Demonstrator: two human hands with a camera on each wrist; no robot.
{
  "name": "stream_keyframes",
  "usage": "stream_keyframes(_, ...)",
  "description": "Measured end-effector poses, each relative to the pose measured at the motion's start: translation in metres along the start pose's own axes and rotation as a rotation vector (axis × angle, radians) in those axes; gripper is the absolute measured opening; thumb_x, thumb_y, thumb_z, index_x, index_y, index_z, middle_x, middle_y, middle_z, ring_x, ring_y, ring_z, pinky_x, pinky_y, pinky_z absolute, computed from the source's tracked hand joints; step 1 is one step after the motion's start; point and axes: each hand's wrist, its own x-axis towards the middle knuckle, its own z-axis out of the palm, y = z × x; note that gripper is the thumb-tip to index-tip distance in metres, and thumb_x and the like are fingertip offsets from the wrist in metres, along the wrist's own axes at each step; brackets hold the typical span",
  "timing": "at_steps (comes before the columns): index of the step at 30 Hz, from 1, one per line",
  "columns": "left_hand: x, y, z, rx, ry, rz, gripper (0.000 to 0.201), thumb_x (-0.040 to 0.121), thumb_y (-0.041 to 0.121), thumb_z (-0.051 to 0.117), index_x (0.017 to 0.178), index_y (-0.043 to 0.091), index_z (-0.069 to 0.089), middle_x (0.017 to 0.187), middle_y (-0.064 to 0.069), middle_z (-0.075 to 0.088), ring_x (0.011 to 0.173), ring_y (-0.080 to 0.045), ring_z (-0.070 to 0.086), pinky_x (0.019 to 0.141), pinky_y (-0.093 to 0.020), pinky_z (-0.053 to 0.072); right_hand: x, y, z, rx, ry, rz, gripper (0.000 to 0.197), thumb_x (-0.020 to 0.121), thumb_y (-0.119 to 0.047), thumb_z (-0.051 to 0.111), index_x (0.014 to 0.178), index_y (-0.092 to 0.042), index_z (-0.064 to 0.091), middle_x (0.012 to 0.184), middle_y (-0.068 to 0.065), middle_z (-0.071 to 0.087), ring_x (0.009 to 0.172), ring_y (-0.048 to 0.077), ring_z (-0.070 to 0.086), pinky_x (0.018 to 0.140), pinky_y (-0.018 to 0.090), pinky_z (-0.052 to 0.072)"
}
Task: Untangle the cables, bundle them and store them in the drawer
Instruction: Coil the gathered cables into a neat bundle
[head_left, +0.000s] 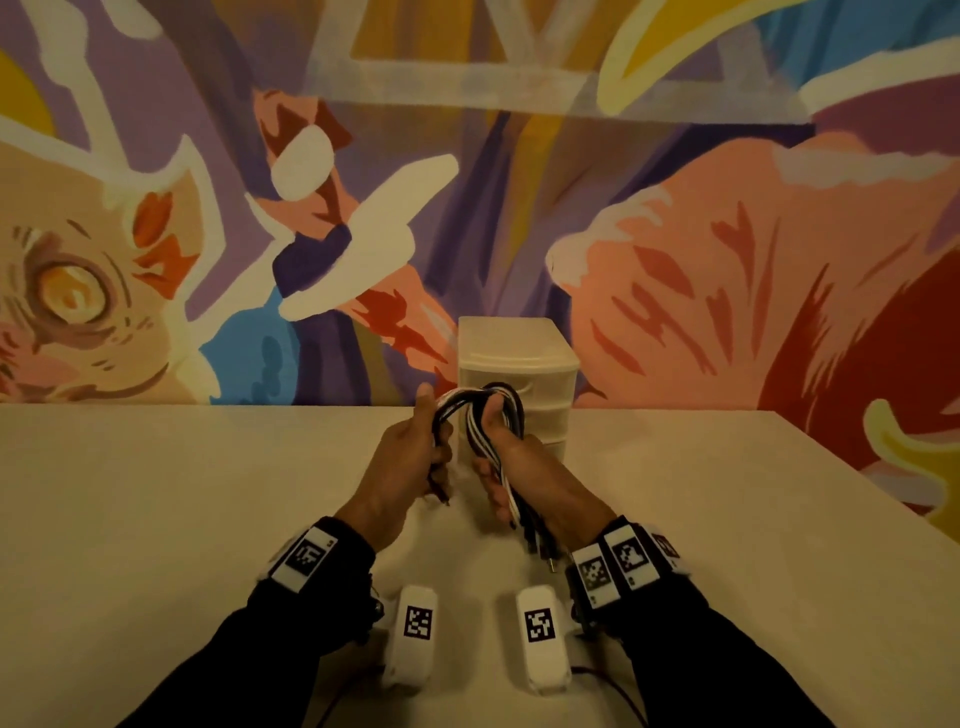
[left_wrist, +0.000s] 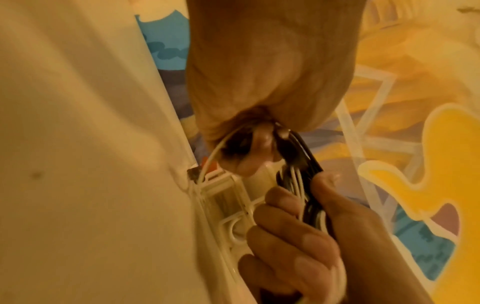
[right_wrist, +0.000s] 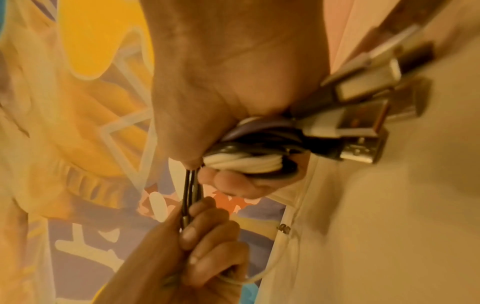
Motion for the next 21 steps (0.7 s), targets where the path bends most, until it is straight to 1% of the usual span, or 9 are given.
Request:
stream_keyframes(2, -0.002, 0.003, 0.004, -0.068, -0.029, -0.020, 0.059, 0.108, 0.070, 0.031, 0.077, 0.023, 0.047, 0.060, 0.004, 0.032, 0.051, -0.014, 0.027, 0.050, -0.029, 0.025, -0.001, 0.000, -0.001, -0.065, 0.043, -0.075, 0.099, 0.093, -0.092, 0.024, 0.085, -0.003, 0.068, 0.051, 0.011, 0.051, 0.040, 0.021, 0.047, 0.043, 0.029, 0.041)
stream_keyframes(3, -0.002, 0.005, 0.006, -0.103, -0.056, -0.041, 0.057, 0.110, 0.067, 0.028, 0.075, 0.024, 0.045, 0.061, 0.005, 0.029, 0.050, -0.012, 0.022, 0.049, -0.027, 0.020, -0.001, 0.000, -0.001, -0.075, 0.055, -0.102, 0.097, 0.095, -0.089, 0.024, 0.095, -0.006, 0.072, 0.050, 0.011, 0.052, 0.039, 0.021, 0.047, 0.043, 0.028, 0.041)
stream_keyframes(5, -0.005, 0.005, 0.009, -0.126, -0.113, -0.074, 0.056, 0.113, 0.061, 0.024, 0.074, 0.024, 0.042, 0.061, 0.005, 0.025, 0.049, -0.011, 0.017, 0.045, -0.025, 0.017, -0.001, -0.001, 0.001, -0.065, 0.056, -0.137, 0.086, 0.097, -0.088, 0.027, 0.102, -0.017, 0.075, 0.050, 0.012, 0.052, 0.038, 0.023, 0.047, 0.043, 0.028, 0.042)
stream_keyframes(8, -0.007, 0.003, 0.012, -0.023, -0.141, -0.074, 0.058, 0.114, 0.056, 0.020, 0.072, 0.022, 0.041, 0.058, 0.004, 0.029, 0.047, -0.012, 0.021, 0.044, -0.024, 0.020, 0.003, 0.002, 0.003, -0.085, 0.042, -0.172, 0.082, 0.094, -0.089, 0.035, 0.096, -0.017, 0.074, 0.051, 0.011, 0.056, 0.037, 0.024, 0.049, 0.047, 0.033, 0.043)
stream_keyframes(12, -0.007, 0.007, 0.009, 0.296, -0.129, 0.032, 0.065, 0.115, 0.053, 0.013, 0.066, 0.018, 0.039, 0.049, 0.007, 0.036, 0.042, -0.012, 0.029, 0.045, -0.026, 0.026, 0.005, 0.003, 0.003, -0.187, 0.077, -0.182, 0.077, 0.094, -0.088, 0.041, 0.086, -0.019, 0.074, 0.053, 0.001, 0.061, 0.044, 0.012, 0.057, 0.062, 0.036, 0.049)
stream_keyframes(15, -0.005, 0.012, 0.006, 0.480, -0.132, -0.005, 0.078, 0.113, 0.057, 0.007, 0.068, 0.013, 0.053, 0.048, 0.006, 0.049, 0.039, -0.010, 0.038, 0.042, -0.022, 0.032, 0.009, 0.006, 0.004, -0.213, 0.108, -0.200, 0.075, 0.092, -0.088, 0.045, 0.079, -0.020, 0.073, 0.064, 0.003, 0.071, 0.058, 0.010, 0.065, 0.072, 0.040, 0.055)
stream_keyframes(18, -0.004, 0.018, 0.004, 0.524, -0.176, -0.077, 0.085, 0.110, 0.064, 0.002, 0.071, 0.012, 0.057, 0.050, 0.004, 0.053, 0.040, -0.011, 0.041, 0.044, -0.019, 0.035, 0.009, 0.006, 0.007, -0.134, 0.138, -0.199, 0.070, 0.089, -0.088, 0.052, 0.087, -0.023, 0.078, 0.082, 0.008, 0.079, 0.075, 0.016, 0.073, 0.083, 0.040, 0.059)
stream_keyframes(20, -0.006, 0.021, 0.005, 0.489, -0.185, -0.090, 0.086, 0.108, 0.068, 0.002, 0.071, 0.012, 0.056, 0.055, -0.001, 0.054, 0.043, -0.013, 0.042, 0.047, -0.020, 0.038, 0.009, 0.005, 0.009, -0.038, 0.160, -0.211, 0.060, 0.087, -0.084, 0.059, 0.099, -0.029, 0.080, 0.087, 0.002, 0.081, 0.087, 0.016, 0.078, 0.089, 0.038, 0.061)
stream_keyframes(21, -0.008, 0.021, 0.007, 0.464, -0.191, -0.098, 0.087, 0.107, 0.070, 0.002, 0.070, 0.012, 0.056, 0.057, -0.004, 0.055, 0.044, -0.015, 0.044, 0.048, -0.022, 0.040, 0.009, 0.005, 0.009, 0.030, 0.180, -0.212, 0.056, 0.085, -0.081, 0.064, 0.106, -0.031, 0.080, 0.089, -0.001, 0.082, 0.090, 0.014, 0.079, 0.090, 0.037, 0.063)
